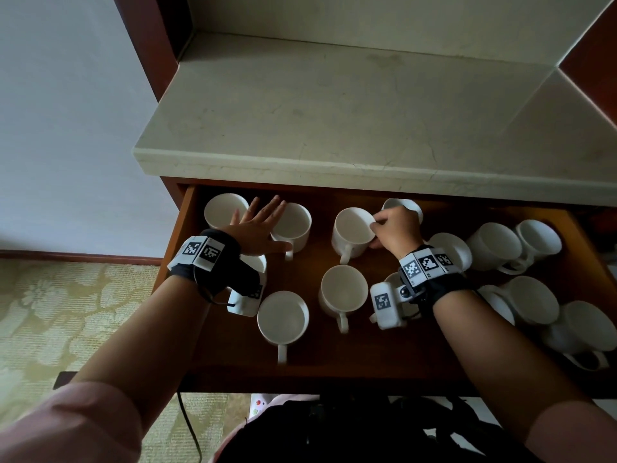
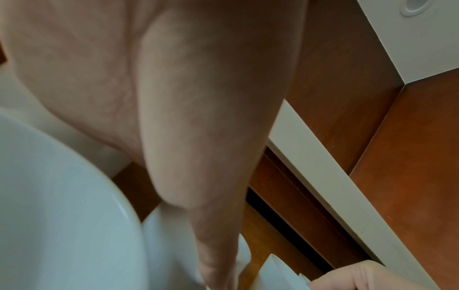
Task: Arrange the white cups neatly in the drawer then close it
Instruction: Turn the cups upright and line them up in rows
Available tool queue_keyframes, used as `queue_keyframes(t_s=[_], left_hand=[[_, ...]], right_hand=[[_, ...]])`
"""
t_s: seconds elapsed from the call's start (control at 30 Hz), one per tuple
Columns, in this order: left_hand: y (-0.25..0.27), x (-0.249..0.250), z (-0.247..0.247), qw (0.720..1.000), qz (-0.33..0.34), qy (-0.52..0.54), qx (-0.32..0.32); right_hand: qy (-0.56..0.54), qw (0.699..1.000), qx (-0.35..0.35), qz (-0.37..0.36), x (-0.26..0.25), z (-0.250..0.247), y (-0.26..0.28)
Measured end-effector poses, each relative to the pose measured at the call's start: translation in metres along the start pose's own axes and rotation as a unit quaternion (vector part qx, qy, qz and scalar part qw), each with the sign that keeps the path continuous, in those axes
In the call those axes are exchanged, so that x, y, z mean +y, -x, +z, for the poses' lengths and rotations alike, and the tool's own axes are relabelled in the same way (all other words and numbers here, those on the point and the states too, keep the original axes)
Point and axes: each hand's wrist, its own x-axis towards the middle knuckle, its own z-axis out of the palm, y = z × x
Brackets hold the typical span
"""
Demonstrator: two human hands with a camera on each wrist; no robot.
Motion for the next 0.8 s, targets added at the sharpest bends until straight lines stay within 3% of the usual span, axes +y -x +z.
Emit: queue_keyframes(t_s=[0.8], left_hand=[[0.0012, -0.0021, -0.0022, 1.000, 0.001, 0.013, -0.006]], right_hand=[[-0.056, 0.998, 0.004, -0.020, 0.0059, 0.0095, -0.0018]])
